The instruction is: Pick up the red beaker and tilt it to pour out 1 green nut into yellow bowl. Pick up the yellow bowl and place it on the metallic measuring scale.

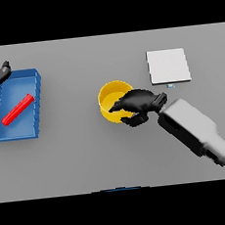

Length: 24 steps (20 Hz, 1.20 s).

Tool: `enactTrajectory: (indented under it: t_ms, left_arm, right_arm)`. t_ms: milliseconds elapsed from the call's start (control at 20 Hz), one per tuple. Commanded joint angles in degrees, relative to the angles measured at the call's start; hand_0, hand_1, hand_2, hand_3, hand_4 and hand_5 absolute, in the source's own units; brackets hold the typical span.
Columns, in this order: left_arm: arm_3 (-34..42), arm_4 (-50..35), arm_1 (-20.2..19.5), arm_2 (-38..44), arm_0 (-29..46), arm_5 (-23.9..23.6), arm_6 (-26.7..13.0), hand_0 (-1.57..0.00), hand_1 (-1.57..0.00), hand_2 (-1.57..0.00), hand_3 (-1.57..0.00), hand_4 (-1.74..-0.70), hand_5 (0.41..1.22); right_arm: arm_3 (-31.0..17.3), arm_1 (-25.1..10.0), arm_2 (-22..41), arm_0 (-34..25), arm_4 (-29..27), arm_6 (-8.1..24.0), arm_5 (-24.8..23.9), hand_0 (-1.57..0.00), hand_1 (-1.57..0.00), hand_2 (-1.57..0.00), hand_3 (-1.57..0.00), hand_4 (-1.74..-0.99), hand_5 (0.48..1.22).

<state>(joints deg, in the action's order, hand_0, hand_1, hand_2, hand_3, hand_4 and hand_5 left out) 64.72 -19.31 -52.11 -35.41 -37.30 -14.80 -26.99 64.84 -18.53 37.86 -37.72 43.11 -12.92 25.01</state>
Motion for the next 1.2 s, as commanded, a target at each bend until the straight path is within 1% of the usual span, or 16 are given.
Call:
enactTrajectory:
  t_ms: [0, 50, 100, 150, 250, 350, 400, 500, 550, 650, 750, 850, 900, 1000, 1100, 1150]
  left_arm:
    - [-0.8, 0.1, 0.5, 0.1, -0.2, 0.0, 0.4, 0.00, 0.00, 0.00, 0.00, -0.79, 0.731]
    - [-1.0, 0.3, 0.4, -0.1, -0.3, 0.2, 0.4, 0.00, 0.00, 0.00, 0.00, -0.79, 0.732]
    - [-1.1, 0.0, 0.6, 0.1, -0.6, 0.5, 0.3, 0.00, 0.00, 0.00, 0.00, -0.79, 0.733]
    - [-1.0, -0.2, 0.7, 0.1, 0.0, 0.4, 0.8, 0.00, 0.00, 0.00, 0.00, -0.79, 0.735]
    - [-1.5, -0.1, 0.8, 0.1, -0.7, 0.6, 0.6, 0.00, 0.00, 0.00, 0.00, -0.79, 0.735]
    - [-2.0, 0.3, 1.8, -0.2, -0.7, 0.1, 0.8, 0.00, 0.00, 0.00, 0.00, -0.79, 0.732]
    - [-1.4, 0.2, 1.5, -0.2, -0.4, -0.3, 0.7, 0.00, 0.00, 0.00, 0.00, -0.79, 0.730]
    - [-0.6, 0.3, 1.1, -0.2, -0.1, -0.5, 0.8, 0.00, 0.00, 0.00, 0.00, -0.79, 0.725]
    - [-1.1, 0.4, 0.9, -0.1, -0.2, -0.6, 0.7, 0.00, 0.00, 0.00, 0.00, -0.79, 0.724]
    - [-1.0, 0.3, 0.6, -0.1, -0.2, 0.0, 0.8, 0.00, 0.00, 0.00, 0.00, -0.78, 0.727]
    - [-0.5, 0.1, 0.1, 0.0, 0.3, 0.1, 1.1, 0.00, 0.00, 0.00, 0.00, -0.78, 0.729]
    - [0.0, 0.3, -0.2, 0.1, 0.3, -0.3, 1.0, 0.00, 0.00, 0.00, 0.00, -0.79, 0.733]
    - [-0.9, -0.1, 0.3, 0.4, -0.3, 0.1, 1.1, 0.00, 0.00, 0.00, 0.00, -0.79, 0.737]
    - [-0.2, -0.3, -0.1, 0.6, -0.3, 0.2, 1.3, 0.00, 0.00, 0.00, 0.00, -0.80, 0.737]
    - [-0.8, -0.2, -0.3, 0.7, -0.4, 0.6, 2.1, 0.00, 0.00, 0.00, 0.00, -0.80, 0.741]
    - [-0.8, 0.0, -0.3, 0.6, -0.3, 0.2, 1.5, 0.00, 0.00, 0.00, 0.00, -0.80, 0.744]
  right_arm:
    - [-0.3, -0.1, 0.2, 0.0, 0.2, -0.6, -0.6, -0.63, -0.51, -0.48, -0.65, -1.473, 1.044]
    - [-0.1, 0.1, 0.4, 0.3, 0.3, -0.1, -0.9, -0.78, -0.65, -0.59, -0.83, -1.469, 1.079]
    - [0.0, -0.2, 0.2, 0.3, -0.3, -0.2, -0.3, -0.94, -0.81, -0.79, -0.98, -1.521, 1.108]
    - [0.9, -0.6, 0.3, 0.7, -0.6, 0.2, 0.0, -1.06, -0.96, -0.94, -1.00, -1.561, 1.130]
    - [0.4, -0.4, 0.7, 0.0, -0.7, 0.5, 0.0, -1.25, -1.18, -1.17, -1.05, -1.621, 1.163]
    - [1.4, -1.3, 0.9, -0.3, -0.9, 0.4, 1.0, -1.36, -1.32, -1.31, -1.11, -1.659, 1.184]
    - [1.1, -1.0, 0.6, -0.6, -1.0, 1.4, 1.0, -1.41, -1.37, -1.37, -1.13, -1.673, 1.191]
    - [2.2, -1.7, 0.3, -0.6, -1.5, 2.5, 1.8, -1.46, -1.44, -1.44, -1.21, -1.692, 1.202]
    - [3.0, -2.4, -0.2, -0.7, -2.2, 2.1, 2.4, -1.49, -1.47, -1.47, -1.26, -1.699, 1.206]
    - [4.9, -2.4, -0.9, -1.2, -3.6, 3.3, 3.6, -1.52, -1.51, -1.50, -1.35, -1.711, 1.211]
    - [6.6, -3.5, -2.1, -1.7, -5.1, 4.3, 4.8, -1.54, -1.53, -1.53, -1.36, -1.717, 1.215]
    - [8.8, -5.7, -2.7, -2.1, -6.1, 4.3, 6.1, -1.55, -1.54, -1.54, -1.33, -1.721, 1.217]
    - [9.2, -6.1, -2.9, -2.4, -6.3, 5.4, 6.7, -1.55, -1.55, -1.55, -1.30, -1.721, 1.218]
    - [8.6, -6.3, -3.2, -3.4, -6.5, 6.7, 7.2, -1.56, -1.55, -1.56, -1.36, -1.724, 1.218]
    - [6.9, -6.5, -3.6, -4.5, -6.9, 6.1, 7.0, -1.56, -1.55, -1.56, -1.32, -1.723, 1.218]
    - [7.1, -7.2, -4.2, -4.9, -7.3, 6.1, 7.0, -1.57, -1.56, -1.56, -1.29, -1.723, 1.219]
